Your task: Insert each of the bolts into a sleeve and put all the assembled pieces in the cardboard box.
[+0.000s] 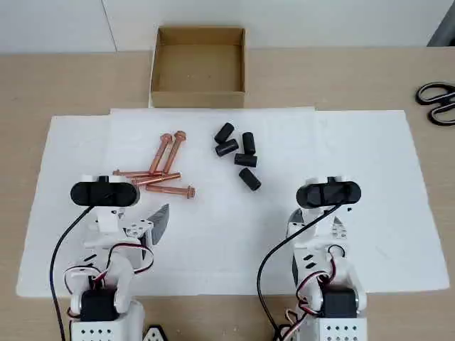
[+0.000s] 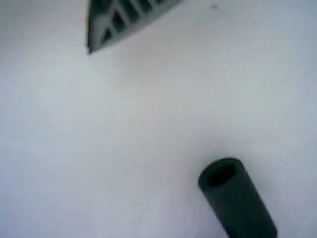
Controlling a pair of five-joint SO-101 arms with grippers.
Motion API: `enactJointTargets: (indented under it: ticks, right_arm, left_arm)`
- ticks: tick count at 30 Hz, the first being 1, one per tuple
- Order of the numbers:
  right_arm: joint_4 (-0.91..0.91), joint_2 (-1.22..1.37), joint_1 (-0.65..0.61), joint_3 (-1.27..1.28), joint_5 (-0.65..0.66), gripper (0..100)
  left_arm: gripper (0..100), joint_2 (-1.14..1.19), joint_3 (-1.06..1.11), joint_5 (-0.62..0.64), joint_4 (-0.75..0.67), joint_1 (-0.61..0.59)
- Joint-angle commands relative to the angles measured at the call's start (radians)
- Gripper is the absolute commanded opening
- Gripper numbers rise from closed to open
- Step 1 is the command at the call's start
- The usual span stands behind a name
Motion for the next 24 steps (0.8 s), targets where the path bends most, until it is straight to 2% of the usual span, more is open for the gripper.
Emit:
enactJointTargets:
  ticks: [1,3,5,8,10,13,18,21,24]
  right_arm:
    - [-0.018,-0.013,0.008,0.005,0.005,20.0]
    - [-0.013,-0.012,0.033,-0.006,0.029,20.0]
    - [-0.013,-0.012,0.084,-0.058,0.140,20.0]
    - [-0.013,-0.012,0.182,-0.199,0.330,20.0]
    - [-0.013,-0.005,0.240,-0.299,0.397,20.0]
    - [0.004,-0.002,0.289,-0.402,0.411,20.0]
    - [0.013,0.053,0.246,-0.522,0.417,20.0]
    - [-0.002,0.219,0.206,-0.646,0.417,20.0]
    - [0.008,0.475,0.193,-0.832,0.413,20.0]
  left_arm:
    - [31,-0.008,-0.002,-0.003,-0.025,0.006]
    - [31,-0.008,-0.002,-0.002,-0.031,0.009]
    - [31,-0.008,0.002,-0.002,-0.049,0.015]
    - [31,-0.006,-0.042,-0.008,0.018,-0.012]
    - [31,-0.003,-0.096,-0.066,0.060,-0.063]
    - [31,0.000,-0.154,-0.146,0.074,-0.150]
    - [31,0.002,-0.222,-0.166,0.075,-0.242]
    - [31,0.055,-0.269,-0.161,0.064,-0.242]
    - [31,0.233,-0.378,-0.158,0.041,-0.244]
